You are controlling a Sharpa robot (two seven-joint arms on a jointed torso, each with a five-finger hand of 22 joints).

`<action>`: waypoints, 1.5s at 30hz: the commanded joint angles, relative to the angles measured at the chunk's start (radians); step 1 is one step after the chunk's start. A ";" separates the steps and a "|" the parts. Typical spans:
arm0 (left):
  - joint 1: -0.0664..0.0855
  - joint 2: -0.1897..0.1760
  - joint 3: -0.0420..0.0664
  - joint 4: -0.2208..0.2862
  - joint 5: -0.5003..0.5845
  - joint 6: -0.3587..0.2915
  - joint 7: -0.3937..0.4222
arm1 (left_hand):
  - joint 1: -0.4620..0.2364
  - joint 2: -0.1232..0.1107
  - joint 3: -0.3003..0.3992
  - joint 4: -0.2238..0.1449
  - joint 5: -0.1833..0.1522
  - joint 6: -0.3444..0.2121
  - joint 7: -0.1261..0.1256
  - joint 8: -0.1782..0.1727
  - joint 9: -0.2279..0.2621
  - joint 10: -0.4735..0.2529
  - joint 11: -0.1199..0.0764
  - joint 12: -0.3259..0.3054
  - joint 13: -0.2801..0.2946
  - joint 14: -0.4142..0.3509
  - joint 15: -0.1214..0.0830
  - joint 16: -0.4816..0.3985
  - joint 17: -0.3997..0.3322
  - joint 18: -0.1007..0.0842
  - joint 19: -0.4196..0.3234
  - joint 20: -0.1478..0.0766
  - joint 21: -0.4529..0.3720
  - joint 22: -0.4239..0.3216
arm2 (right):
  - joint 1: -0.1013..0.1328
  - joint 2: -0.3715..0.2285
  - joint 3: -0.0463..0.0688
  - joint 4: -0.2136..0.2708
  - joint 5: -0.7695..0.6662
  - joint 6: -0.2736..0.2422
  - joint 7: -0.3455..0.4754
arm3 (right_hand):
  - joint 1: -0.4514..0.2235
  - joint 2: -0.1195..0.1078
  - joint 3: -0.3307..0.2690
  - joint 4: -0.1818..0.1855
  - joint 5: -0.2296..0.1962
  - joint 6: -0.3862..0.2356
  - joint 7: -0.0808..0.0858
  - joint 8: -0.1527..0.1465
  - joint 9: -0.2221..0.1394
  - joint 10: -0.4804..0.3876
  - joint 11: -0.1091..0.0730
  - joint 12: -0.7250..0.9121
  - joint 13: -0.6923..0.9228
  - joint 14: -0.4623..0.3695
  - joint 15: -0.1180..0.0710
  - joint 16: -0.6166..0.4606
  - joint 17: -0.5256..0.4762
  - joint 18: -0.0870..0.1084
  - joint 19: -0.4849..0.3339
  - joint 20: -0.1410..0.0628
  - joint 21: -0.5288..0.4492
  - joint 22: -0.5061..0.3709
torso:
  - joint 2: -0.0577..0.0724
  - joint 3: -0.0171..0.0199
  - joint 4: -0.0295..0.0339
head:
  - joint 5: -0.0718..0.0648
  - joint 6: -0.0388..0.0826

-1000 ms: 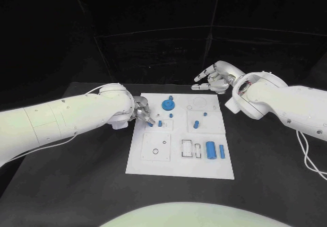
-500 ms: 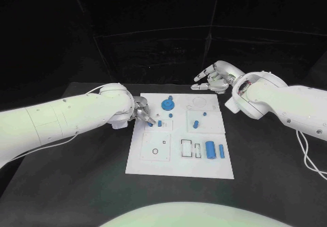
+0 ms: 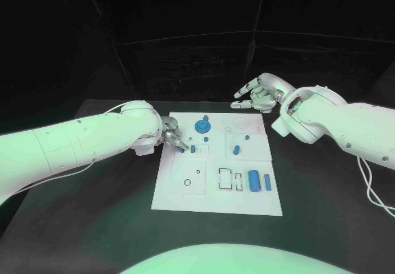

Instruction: Assemble the parts on the task board

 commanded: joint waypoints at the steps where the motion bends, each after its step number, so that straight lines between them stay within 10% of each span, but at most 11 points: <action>1: 0.000 0.002 0.000 -0.005 -0.005 0.008 -0.008 | -0.021 -0.002 -0.020 0.010 0.003 0.009 -0.002 0.004 0.002 0.006 0.000 0.006 0.003 0.106 -0.007 0.003 0.263 -0.014 0.045 -0.009 0.007 0.108 | 0.002 0.000 0.001 0.002 -0.002 0.001 0.008 | 0.001 0.011 -0.006 0.002 0.004 -0.002 0.002 0.005 0.000 -0.005 0.000 0.001 0.011 0.062 -0.005 -0.004 0.059 0.010 -0.006 0.001 -0.006 -0.002 | 0.000 0.0002 0.0004 | -0.001 0.001; 12: 0.000 0.007 0.000 -0.010 -0.005 -0.013 -0.006 | -0.068 0.000 -0.111 0.076 0.003 0.014 -0.006 0.009 0.008 0.012 -0.003 0.014 0.011 0.106 -0.009 0.003 0.263 -0.015 0.048 -0.011 0.010 0.114 | 0.002 0.001 0.001 0.001 -0.002 0.001 0.009 | 0.000 0.011 -0.007 0.003 0.004 -0.003 0.002 0.005 0.000 -0.005 0.000 0.001 0.011 0.062 -0.005 -0.005 0.059 0.010 -0.006 0.001 -0.007 -0.002 | 0.000 -0.0003 0.0005 | -0.002 0.001; 36: 0.002 -0.026 0.009 0.025 0.032 -0.115 0.015 | -0.067 0.003 -0.146 0.093 0.003 0.002 -0.003 0.006 0.010 -0.005 -0.002 -0.007 -0.016 0.106 -0.010 0.003 0.263 -0.007 0.037 -0.011 -0.018 0.086 | 0.002 0.003 0.001 -0.005 -0.002 0.003 0.010 | -0.002 0.012 -0.009 0.005 0.004 -0.003 0.002 0.005 0.000 -0.005 0.001 0.001 0.011 0.062 -0.005 -0.005 0.059 0.010 -0.006 0.001 -0.007 -0.003 | 0.000 0.0001 0.0012 | -0.008 0.004; 41: 0.007 -0.042 0.024 0.028 0.122 -0.228 0.083 | -0.070 0.016 -0.189 0.097 0.004 -0.035 0.011 -0.011 0.005 -0.083 0.012 -0.109 -0.138 0.106 0.000 0.003 0.263 0.018 -0.007 -0.004 -0.123 -0.016 | 0.002 0.003 0.001 -0.007 -0.002 0.003 0.010 | -0.002 0.012 -0.009 0.005 0.004 -0.003 0.002 0.005 0.000 -0.005 0.001 0.001 0.011 0.062 -0.005 -0.005 0.059 0.010 -0.006 0.001 -0.007 -0.003 | 0.000 0.0013 0.0014 | -0.009 0.007; 45: 0.010 -0.043 0.028 0.015 0.255 -0.355 0.219 | -0.016 0.034 -0.221 0.091 0.003 -0.116 0.050 -0.061 -0.025 -0.261 0.047 -0.319 -0.372 0.064 0.029 -0.090 0.145 0.054 -0.083 0.020 -0.310 -0.185 | 0.002 0.006 0.000 -0.010 -0.002 0.003 0.011 | -0.002 0.012 -0.009 0.005 0.004 -0.003 0.002 0.005 0.000 -0.005 0.001 0.001 0.011 0.062 -0.005 -0.005 0.059 0.010 -0.006 0.001 -0.007 -0.003 | 0.001 0.0002 0.0000 | -0.015 0.021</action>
